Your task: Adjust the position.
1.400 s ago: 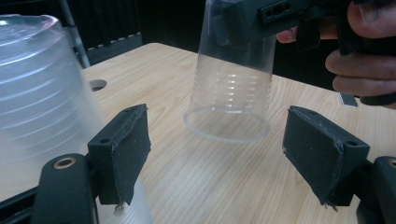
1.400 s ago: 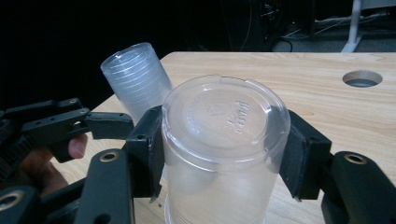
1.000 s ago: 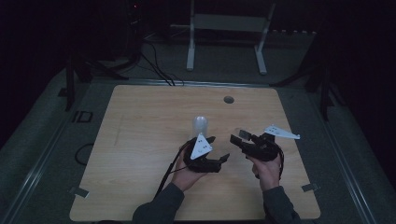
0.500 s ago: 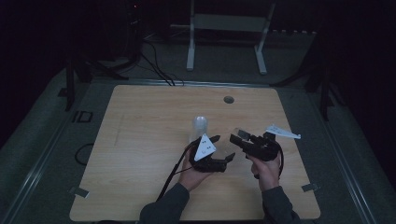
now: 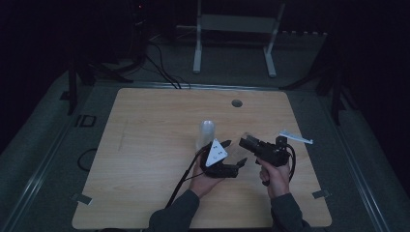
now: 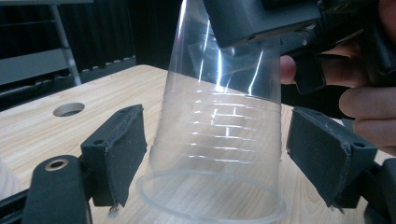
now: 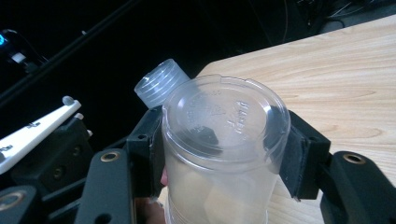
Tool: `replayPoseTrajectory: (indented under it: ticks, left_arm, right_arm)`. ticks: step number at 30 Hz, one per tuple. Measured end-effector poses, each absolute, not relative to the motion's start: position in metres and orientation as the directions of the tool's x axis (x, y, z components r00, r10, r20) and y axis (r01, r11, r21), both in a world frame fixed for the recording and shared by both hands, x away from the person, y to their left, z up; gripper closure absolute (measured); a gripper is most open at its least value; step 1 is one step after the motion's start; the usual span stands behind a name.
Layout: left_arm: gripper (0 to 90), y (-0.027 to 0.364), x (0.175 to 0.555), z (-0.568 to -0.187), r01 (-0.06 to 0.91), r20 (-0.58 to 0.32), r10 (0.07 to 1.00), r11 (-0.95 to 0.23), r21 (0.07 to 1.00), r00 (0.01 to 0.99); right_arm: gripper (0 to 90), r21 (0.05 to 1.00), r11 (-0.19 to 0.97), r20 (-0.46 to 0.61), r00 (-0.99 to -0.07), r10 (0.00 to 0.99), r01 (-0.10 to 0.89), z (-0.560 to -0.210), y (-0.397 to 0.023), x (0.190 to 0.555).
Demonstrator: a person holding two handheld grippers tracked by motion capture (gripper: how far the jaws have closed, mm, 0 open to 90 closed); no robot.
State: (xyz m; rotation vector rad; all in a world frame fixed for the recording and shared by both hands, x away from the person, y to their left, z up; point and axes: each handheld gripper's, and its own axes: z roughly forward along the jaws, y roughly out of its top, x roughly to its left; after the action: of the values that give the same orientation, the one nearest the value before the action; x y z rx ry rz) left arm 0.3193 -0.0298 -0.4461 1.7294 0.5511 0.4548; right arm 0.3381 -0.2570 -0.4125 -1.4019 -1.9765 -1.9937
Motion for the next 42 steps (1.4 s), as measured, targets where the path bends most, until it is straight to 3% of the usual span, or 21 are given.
replayPoseTrajectory:
  ticks: [14, 27, 42]
  left_arm:
    - [30.2, -0.0314, 0.3184, -0.4455, 0.117, 0.021, 0.59, -0.194, 0.974, 0.807]
    - [31.3, -0.0287, 0.3154, -0.443, 0.11, 0.026, 0.587, -0.194, 0.975, 0.809]
    - [31.5, -0.0243, 0.3167, -0.4421, 0.113, 0.028, 0.592, -0.199, 0.973, 0.805]
  right_arm:
    - [40.7, 0.79, -0.211, 0.584, -0.6, 0.546, 0.576, -0.4138, -0.2579, 0.3387]
    - [33.0, 0.818, -0.163, 0.537, -0.629, 0.562, 0.552, -0.4122, -0.2571, 0.337]
    - [30.4, 0.844, -0.099, 0.481, -0.662, 0.575, 0.528, -0.4101, -0.2617, 0.3326]
